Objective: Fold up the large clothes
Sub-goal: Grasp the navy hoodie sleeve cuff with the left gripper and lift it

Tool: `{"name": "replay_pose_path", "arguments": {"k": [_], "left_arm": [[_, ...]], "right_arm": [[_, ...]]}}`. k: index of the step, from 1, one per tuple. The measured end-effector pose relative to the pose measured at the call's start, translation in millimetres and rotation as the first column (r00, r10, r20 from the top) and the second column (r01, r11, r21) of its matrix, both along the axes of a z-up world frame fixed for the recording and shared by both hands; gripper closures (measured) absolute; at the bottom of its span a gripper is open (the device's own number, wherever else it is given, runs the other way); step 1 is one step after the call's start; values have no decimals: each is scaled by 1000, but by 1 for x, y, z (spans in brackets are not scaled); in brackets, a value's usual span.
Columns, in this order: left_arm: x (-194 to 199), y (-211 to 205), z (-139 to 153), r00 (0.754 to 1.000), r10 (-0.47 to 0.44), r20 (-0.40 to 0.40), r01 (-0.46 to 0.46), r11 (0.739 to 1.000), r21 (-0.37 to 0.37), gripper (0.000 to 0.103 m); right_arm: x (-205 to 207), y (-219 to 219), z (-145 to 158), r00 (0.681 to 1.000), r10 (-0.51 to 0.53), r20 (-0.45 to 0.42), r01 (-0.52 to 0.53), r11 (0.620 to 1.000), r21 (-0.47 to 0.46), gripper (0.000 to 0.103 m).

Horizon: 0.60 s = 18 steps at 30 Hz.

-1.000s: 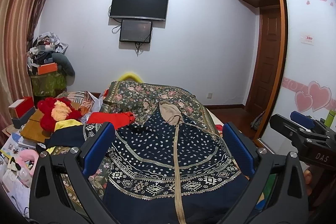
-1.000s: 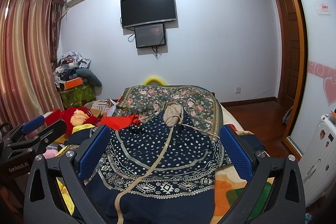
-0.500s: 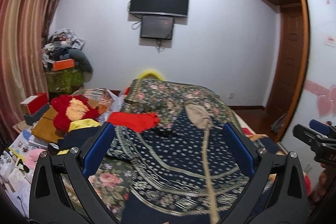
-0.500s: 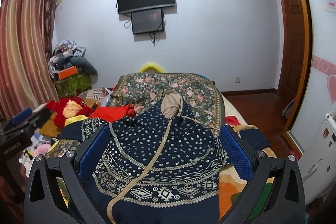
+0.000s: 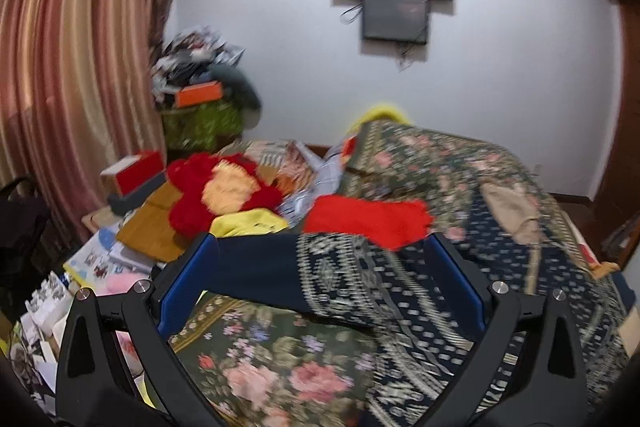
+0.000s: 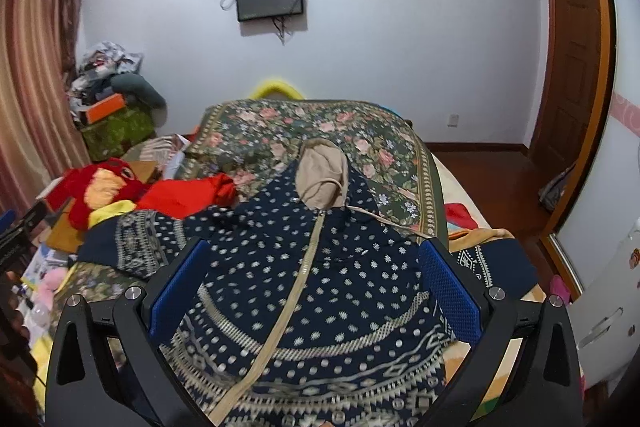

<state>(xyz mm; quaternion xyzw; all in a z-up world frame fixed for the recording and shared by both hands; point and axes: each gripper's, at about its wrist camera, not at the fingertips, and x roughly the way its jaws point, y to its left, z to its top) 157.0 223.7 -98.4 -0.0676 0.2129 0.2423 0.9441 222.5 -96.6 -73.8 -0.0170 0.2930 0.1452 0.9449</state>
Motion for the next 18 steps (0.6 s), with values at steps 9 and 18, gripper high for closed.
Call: {"name": "replay_pose_path", "arguments": {"k": [9,18], "left_arm": [[40,119,-82,988,15,-156,-62,952,-300,0],[30,207,-152,980,30,-195,-150,759,-634,0]], "right_arm": [[59,11,-39,990,-45,-135,40,999,-35,0],[94,19,-83,946,-52,-319,43,998,-36,0]]}}
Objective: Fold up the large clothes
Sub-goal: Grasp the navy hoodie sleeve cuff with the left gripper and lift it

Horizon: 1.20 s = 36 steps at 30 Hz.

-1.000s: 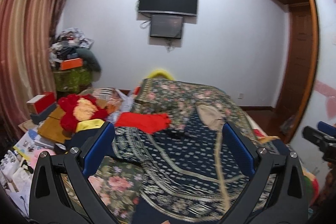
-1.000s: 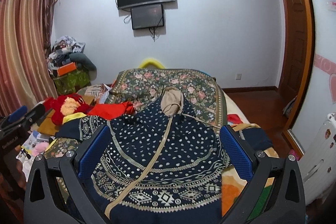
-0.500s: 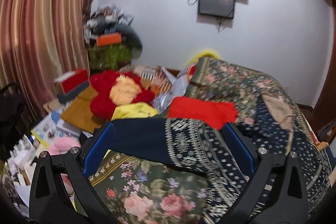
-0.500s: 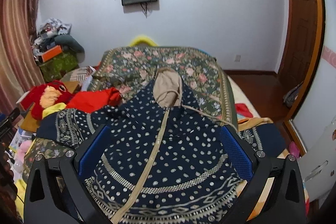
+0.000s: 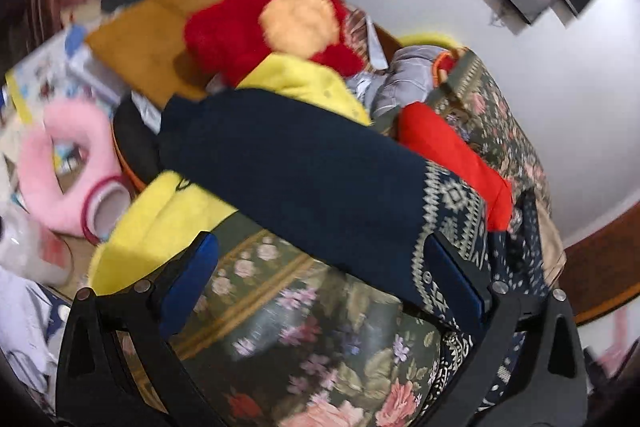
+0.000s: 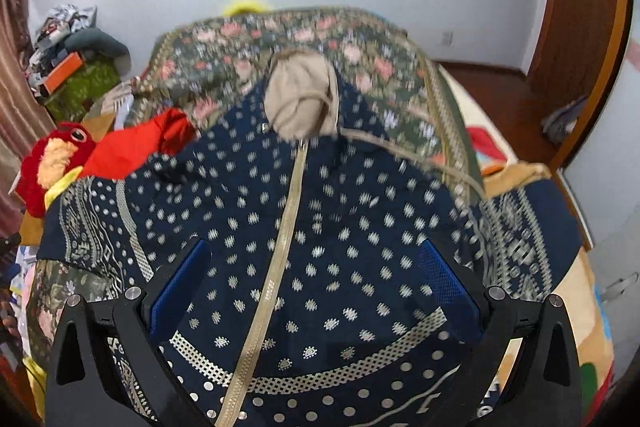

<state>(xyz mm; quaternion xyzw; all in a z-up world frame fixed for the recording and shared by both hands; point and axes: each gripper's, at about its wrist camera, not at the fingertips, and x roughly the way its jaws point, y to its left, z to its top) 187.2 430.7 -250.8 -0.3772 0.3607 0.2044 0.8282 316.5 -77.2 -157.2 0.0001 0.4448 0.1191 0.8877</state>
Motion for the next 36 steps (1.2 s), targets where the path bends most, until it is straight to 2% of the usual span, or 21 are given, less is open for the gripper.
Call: {"name": "replay_pose_path", "arguments": {"k": [3,8,10,14,16,20,22,23,24,25,29,32,36], "left_arm": [[-3,22,-22,999,34,29,-30,991,-134,0],[-2,56,-55,991,114,64,-88,947,-310,5],[-1,66,-61,986,147,79,-111,932,-345,5],[9,88,-69,978,190,84,-148,922,-357,6],[14,99,-74,974,217,59,-182,916,-358,17],[27,107,-75,969,243,-46,-246,931,-271,39],[34,106,-71,966,245,-84,-258,943,-210,61],[37,105,-66,965,243,-94,-256,950,-177,68],[39,103,-61,966,238,-98,-251,957,-144,85],[41,100,-55,967,233,-100,-243,964,-108,97],[51,74,-16,978,189,-83,-182,979,88,99],[60,49,28,991,125,-48,-112,969,221,99],[73,13,87,999,31,40,-42,949,313,99]], "right_arm": [[5,3,-11,998,19,-56,-17,999,30,0],[5,9,-17,996,42,-75,-39,999,31,0],[5,10,-17,996,46,-76,-44,999,27,0],[7,10,-21,995,42,-90,-40,999,26,0],[9,10,-22,995,37,-97,-34,999,32,0],[8,8,-20,996,25,-91,-23,999,22,0],[6,7,-19,996,27,-89,-25,999,23,0],[6,6,-18,996,29,-90,-26,999,27,0],[5,5,-16,996,30,-90,-27,999,29,0],[3,5,-15,996,32,-89,-29,999,29,0],[-4,1,-10,996,39,-76,-38,999,19,0],[-8,-4,-5,997,39,-68,-38,999,19,0],[-12,-13,3,998,43,-55,-41,999,35,0]]}}
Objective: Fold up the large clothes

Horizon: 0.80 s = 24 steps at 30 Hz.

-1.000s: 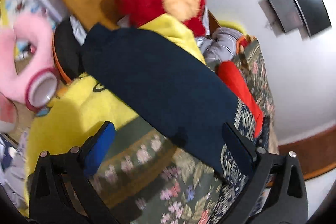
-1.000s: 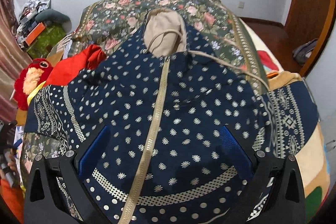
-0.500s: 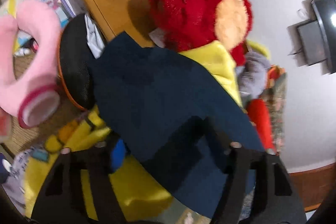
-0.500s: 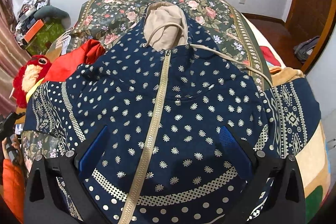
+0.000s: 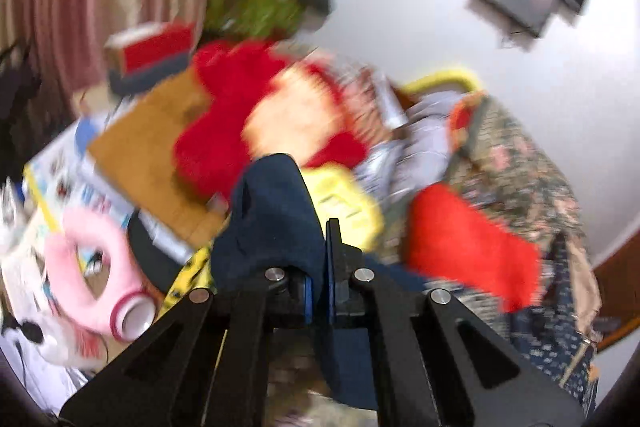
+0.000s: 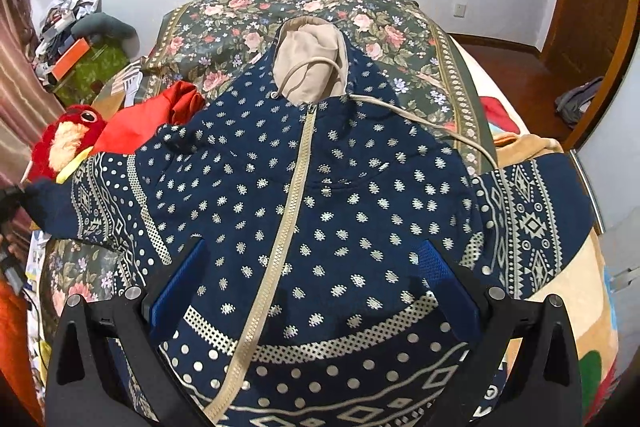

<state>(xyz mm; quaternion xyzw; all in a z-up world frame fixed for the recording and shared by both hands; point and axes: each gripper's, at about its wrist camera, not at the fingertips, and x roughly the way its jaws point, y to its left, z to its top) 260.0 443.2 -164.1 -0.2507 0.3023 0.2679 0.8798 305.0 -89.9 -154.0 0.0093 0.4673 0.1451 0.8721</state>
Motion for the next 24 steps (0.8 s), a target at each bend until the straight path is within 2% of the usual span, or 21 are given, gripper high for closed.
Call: {"name": "replay_pose_path", "arguments": {"k": [3,7,10,14,19,22,24], "left_arm": [[10,-37,42,993,-90,73,87,995,45,99],[25,-91,89,966,-212,147,200,975,94,99],[39,-136,120,933,-305,190,284,950,132,99],[63,-205,146,871,-438,225,409,898,165,99],[89,-281,146,802,-561,204,532,827,183,99],[107,-331,128,762,-631,148,608,775,174,99],[119,-360,112,732,-673,109,658,739,142,99]], "right_arm": [[-1,-6,6,1000,-3,12,3,1000,15,0],[-3,-12,13,999,11,34,-12,1000,25,0],[-2,-19,17,999,16,51,-18,999,34,0],[-1,-32,21,998,22,64,-27,998,65,0],[1,-51,18,999,14,52,-20,993,120,0],[3,-65,15,999,3,43,-9,991,135,0],[3,-73,13,999,-5,38,0,991,132,0]]}}
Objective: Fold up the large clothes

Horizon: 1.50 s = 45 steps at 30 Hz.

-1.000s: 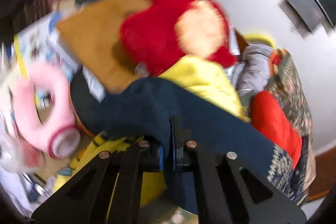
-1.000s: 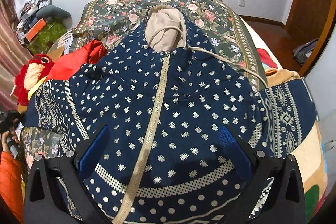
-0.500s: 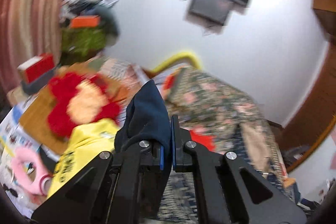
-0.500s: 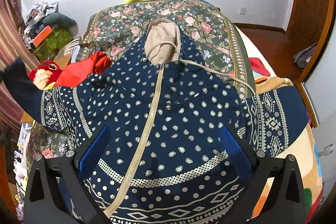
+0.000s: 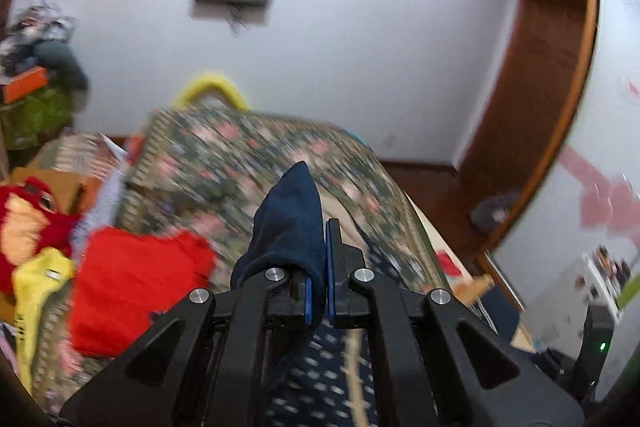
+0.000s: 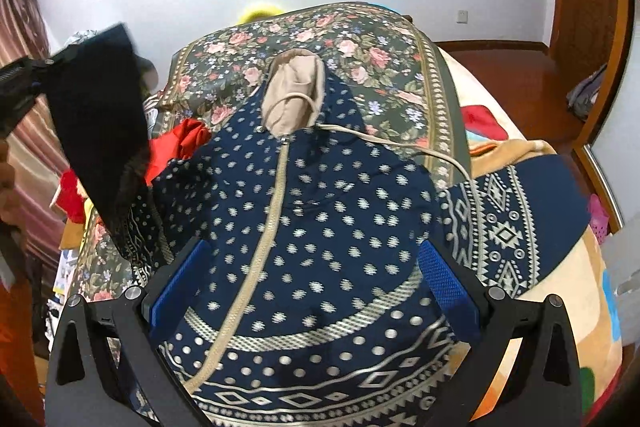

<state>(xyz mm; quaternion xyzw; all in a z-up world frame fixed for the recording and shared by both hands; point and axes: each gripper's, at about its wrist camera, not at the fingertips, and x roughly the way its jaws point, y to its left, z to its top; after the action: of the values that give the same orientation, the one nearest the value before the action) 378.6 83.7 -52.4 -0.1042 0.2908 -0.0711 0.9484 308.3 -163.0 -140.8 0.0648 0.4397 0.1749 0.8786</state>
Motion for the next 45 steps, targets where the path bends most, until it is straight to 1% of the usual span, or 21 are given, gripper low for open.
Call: {"name": "replay_pose_path", "arguments": {"k": [2,4,7,8,10,13,15,17,19,21,23,25,28,30,33,35,37,38,40,42,45], "left_arm": [[6,-25,-20,997,-51,-55,51,999,5,99],[11,-49,-43,987,-103,-120,106,994,16,99],[13,-79,-80,961,-168,-221,182,982,43,99],[13,-90,-96,946,-192,-263,212,976,51,99],[7,-106,-114,924,-219,-314,248,967,55,99],[1,-122,-142,882,-269,-388,302,953,25,99],[-2,-129,-154,853,-295,-430,329,944,6,98],[-5,-135,-165,826,-316,-467,355,935,-5,93],[-8,-136,-166,811,-334,-480,371,928,-18,78],[-15,-133,-161,817,-335,-469,373,928,-13,67],[-23,-129,-154,831,-323,-453,367,930,11,58],[-28,-120,-145,851,-292,-437,346,937,48,46],[-37,-95,-128,897,-218,-384,280,953,112,36],[-41,-71,-119,925,-154,-347,216,965,148,33],[-44,-30,-112,942,-82,-325,137,979,151,31],[-43,-2,-116,945,-21,-325,76,985,155,27],[-45,20,-124,944,35,-329,21,986,163,24],[-44,36,-131,937,78,-341,-19,984,175,24],[-44,54,-145,922,128,-365,-63,980,187,24],[-45,69,-160,905,157,-396,-91,979,181,24],[-44,83,-184,879,184,-440,-112,977,184,24]], "right_arm": [[0,-8,-2,1000,-8,0,8,1000,-5,0],[-1,-18,-4,1000,-19,1,19,1000,-6,0],[-2,-29,-8,999,-34,-12,34,999,5,0],[-2,-32,-9,999,-39,-16,39,999,7,0],[-2,-36,-13,998,-50,-26,50,999,7,0],[-3,-42,-19,997,-62,-48,62,998,8,0],[-4,-44,-22,996,-64,-58,65,998,6,0],[-5,-44,-24,996,-64,-65,64,998,-4,0],[-6,-43,-24,996,-62,-69,61,998,-15,0],[-7,-41,-22,996,-57,-68,55,998,-25,0],[-8,-37,-21,997,-47,-62,45,998,-42,0],[-8,-29,-18,998,-33,-56,29,998,-61,0],[-6,-13,-15,999,2,-44,-6,996,-95,0],[-5,-2,-13,999,32,-32,-35,992,-120,0],[-2,23,-13,996,87,2,-85,979,-184,0],[2,42,-16,992,122,33,-111,966,-235,0],[7,58,-21,986,164,31,-150,951,-271,0],[11,69,-26,982,190,23,-175,941,-290,0],[16,87,-34,971,238,4,-226,925,-307,0],[25,109,-48,953,300,-38,-296,896,-330,2],[37,131,-70,934,344,-94,-353,863,-362,4]]}}
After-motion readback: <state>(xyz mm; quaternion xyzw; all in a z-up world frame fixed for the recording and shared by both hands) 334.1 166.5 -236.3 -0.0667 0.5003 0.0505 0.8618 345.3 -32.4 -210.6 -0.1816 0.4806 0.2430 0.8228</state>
